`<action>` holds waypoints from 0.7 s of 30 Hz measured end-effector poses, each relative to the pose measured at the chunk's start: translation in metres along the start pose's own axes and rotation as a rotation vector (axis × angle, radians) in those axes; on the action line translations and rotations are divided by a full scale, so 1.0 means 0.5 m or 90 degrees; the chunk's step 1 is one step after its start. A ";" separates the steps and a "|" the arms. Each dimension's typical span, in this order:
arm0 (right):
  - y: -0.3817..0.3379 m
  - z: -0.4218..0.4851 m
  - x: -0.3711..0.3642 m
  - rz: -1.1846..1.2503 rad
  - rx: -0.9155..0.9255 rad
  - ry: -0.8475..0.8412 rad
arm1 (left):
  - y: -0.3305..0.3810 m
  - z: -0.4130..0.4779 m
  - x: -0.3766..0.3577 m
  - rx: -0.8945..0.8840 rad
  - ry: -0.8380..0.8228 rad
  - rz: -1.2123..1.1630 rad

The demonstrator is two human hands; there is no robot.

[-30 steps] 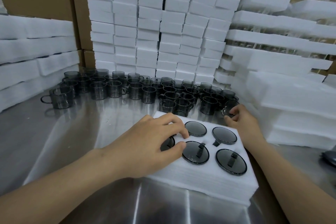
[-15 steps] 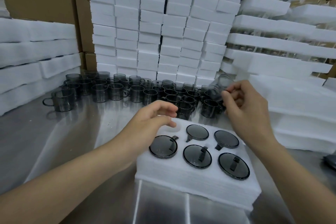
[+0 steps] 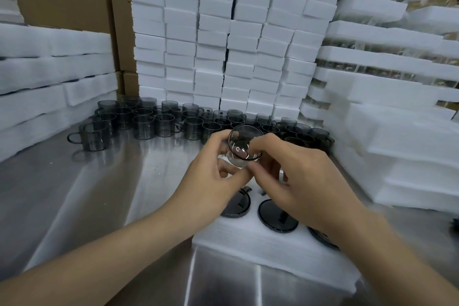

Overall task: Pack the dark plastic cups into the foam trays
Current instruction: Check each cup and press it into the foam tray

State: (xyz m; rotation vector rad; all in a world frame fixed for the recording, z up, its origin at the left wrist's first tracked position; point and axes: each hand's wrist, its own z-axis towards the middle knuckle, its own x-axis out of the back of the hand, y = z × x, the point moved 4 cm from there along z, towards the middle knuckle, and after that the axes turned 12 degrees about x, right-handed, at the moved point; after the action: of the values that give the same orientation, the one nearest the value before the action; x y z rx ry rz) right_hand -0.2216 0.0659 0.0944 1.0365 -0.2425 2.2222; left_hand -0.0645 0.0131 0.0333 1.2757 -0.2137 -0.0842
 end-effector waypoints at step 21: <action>0.006 -0.001 0.016 -0.052 -0.181 0.047 | 0.006 -0.012 0.003 -0.062 0.007 0.112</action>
State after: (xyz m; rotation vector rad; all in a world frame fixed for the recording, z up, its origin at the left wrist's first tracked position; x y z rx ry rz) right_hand -0.2276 0.0676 0.1001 0.7942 -0.4600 2.0750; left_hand -0.0621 0.0192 0.0347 1.1559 -0.3074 0.0619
